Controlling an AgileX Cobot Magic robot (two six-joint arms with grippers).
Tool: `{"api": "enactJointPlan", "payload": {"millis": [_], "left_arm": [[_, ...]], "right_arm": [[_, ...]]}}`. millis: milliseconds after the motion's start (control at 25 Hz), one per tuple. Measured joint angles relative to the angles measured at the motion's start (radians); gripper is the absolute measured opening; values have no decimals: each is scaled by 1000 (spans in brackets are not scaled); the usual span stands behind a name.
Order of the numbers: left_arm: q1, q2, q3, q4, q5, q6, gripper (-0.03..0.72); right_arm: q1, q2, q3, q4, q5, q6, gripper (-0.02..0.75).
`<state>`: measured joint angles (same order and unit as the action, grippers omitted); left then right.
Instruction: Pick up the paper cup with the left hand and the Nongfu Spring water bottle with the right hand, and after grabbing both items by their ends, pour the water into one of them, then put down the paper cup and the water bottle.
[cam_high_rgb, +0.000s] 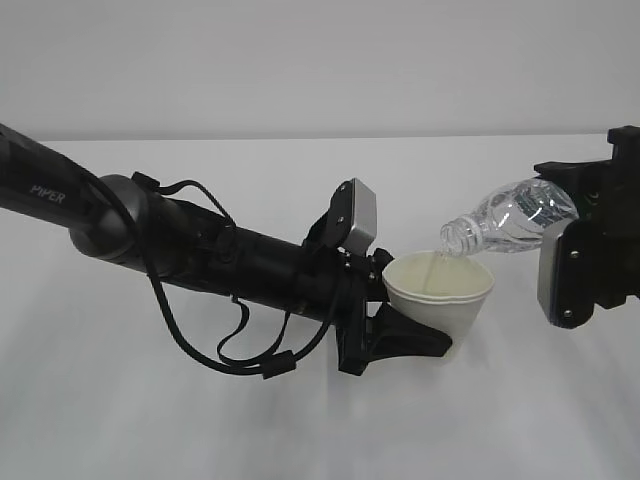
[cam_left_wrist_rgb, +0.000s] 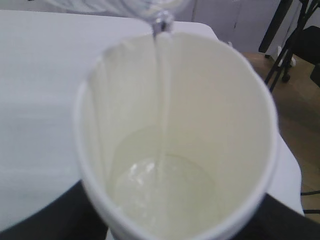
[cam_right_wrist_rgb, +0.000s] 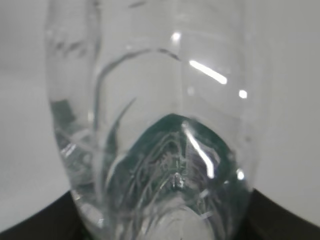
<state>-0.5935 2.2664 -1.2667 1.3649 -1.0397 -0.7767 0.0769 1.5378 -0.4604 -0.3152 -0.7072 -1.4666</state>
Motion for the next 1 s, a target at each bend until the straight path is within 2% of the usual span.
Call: {"api": "enactJointPlan", "payload": {"millis": [1000], "left_arm": [[0, 0, 0, 0, 7, 0, 427]], "right_arm": [[0, 0, -6, -1, -2, -2, 399]]}}
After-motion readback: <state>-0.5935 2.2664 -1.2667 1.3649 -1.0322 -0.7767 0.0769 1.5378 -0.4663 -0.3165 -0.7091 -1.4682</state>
